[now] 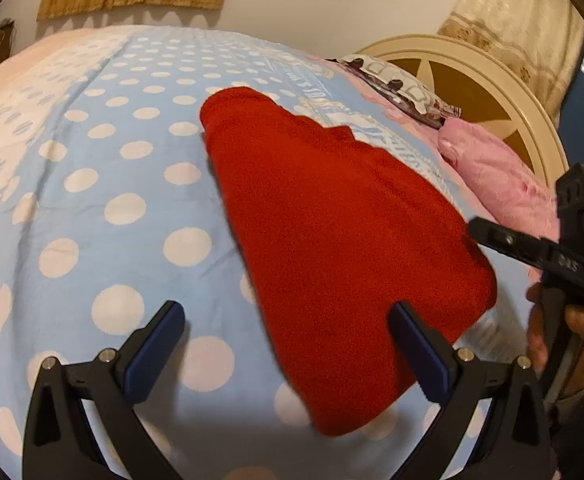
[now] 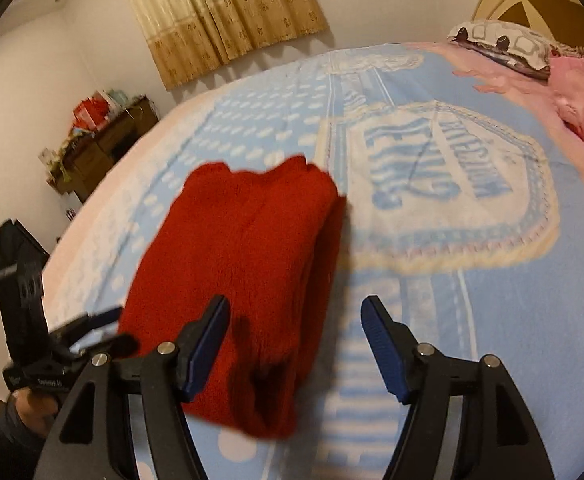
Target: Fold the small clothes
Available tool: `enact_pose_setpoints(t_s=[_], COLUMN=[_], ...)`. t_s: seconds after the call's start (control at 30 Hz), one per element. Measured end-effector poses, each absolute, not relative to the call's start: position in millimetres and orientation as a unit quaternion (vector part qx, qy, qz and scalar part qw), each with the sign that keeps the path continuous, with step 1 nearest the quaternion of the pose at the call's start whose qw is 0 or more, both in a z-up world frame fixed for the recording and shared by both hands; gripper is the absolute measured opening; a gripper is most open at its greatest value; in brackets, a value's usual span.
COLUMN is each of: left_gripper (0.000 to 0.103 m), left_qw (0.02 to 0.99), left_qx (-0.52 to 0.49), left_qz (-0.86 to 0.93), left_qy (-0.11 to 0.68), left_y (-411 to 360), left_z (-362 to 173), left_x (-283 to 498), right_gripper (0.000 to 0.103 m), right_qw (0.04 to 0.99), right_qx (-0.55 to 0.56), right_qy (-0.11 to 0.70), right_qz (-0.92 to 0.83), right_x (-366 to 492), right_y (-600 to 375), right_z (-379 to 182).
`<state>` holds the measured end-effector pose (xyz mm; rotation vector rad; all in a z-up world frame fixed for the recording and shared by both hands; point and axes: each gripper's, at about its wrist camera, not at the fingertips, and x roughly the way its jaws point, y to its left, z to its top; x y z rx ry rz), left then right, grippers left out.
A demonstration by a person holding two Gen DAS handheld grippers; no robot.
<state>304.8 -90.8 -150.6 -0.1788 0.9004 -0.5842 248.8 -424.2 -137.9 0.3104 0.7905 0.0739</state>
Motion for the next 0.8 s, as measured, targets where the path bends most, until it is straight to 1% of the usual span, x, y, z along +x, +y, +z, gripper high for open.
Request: enact_pose_setpoints(t_s=[0.2, 0.37, 0.67, 0.8], left_gripper=[0.103, 0.103, 0.103, 0.103], left_qw=[0.856, 0.852, 0.856, 0.854], left_qx=[-0.06, -0.073, -0.079, -0.076], left_qz=[-0.277, -0.286, -0.293, -0.296], left_qy=[0.433, 0.431, 0.419, 0.422], left_y=[-99.6, -102.4, -103.0, -105.6], left_z=[-150.3, -160.6, -163.1, -163.1], left_x=[318.1, 324.6, 323.1, 323.8], right_gripper=[0.068, 0.068, 0.068, 0.068], right_qw=[0.901, 0.89, 0.875, 0.875], right_qx=[0.206, 0.201, 0.235, 0.236], right_qy=[0.379, 0.405, 0.419, 0.417], right_qz=[0.049, 0.061, 0.061, 0.073], right_x=[294.6, 331.2, 362.1, 368.6], right_y=[-444.0, -446.1, -464.9, -464.0], right_z=[-140.6, -157.4, -184.9, -188.7])
